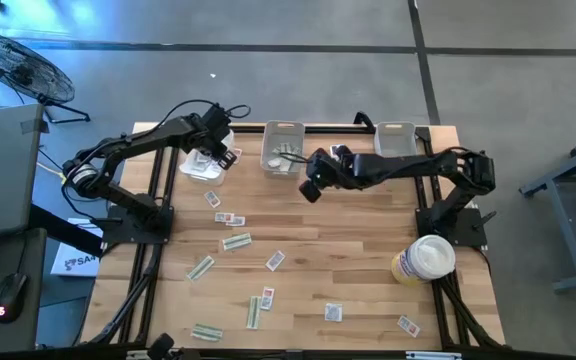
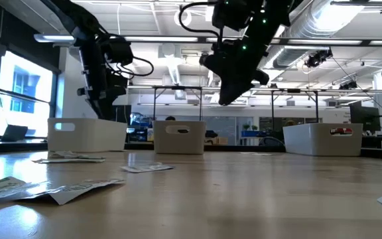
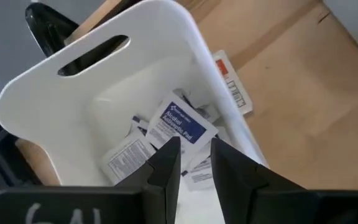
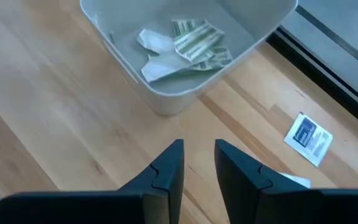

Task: Pick & Place First Aid Supplies
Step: Put the orange pad into the right gray bin

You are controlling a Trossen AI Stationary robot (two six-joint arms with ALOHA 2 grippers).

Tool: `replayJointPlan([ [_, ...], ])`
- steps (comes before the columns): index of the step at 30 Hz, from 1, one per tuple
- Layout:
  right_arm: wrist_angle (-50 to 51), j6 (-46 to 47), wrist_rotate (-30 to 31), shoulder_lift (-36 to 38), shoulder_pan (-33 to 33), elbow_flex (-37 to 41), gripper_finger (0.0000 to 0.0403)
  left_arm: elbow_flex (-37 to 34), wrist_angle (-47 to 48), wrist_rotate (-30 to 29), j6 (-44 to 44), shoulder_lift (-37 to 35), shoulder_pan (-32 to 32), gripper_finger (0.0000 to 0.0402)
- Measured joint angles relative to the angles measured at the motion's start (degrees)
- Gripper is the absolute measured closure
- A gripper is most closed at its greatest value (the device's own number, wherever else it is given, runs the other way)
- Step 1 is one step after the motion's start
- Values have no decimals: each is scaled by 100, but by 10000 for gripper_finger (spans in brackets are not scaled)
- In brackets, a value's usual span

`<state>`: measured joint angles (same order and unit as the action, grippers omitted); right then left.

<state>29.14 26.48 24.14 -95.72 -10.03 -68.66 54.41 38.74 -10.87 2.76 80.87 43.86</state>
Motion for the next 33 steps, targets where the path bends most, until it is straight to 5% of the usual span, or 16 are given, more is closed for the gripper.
replayJointPlan([
  [12,-100,-97,-74,2,37,86,320,-227,-1035,1331,311,-547,-50,316],
  [20,-174,-83,-102,4,186,320,320,-672,-1651,1332,330,-90,-192,316],
  [33,-380,-96,-269,7,182,402,320,-664,-1565,-573,349,1,-186,316],
])
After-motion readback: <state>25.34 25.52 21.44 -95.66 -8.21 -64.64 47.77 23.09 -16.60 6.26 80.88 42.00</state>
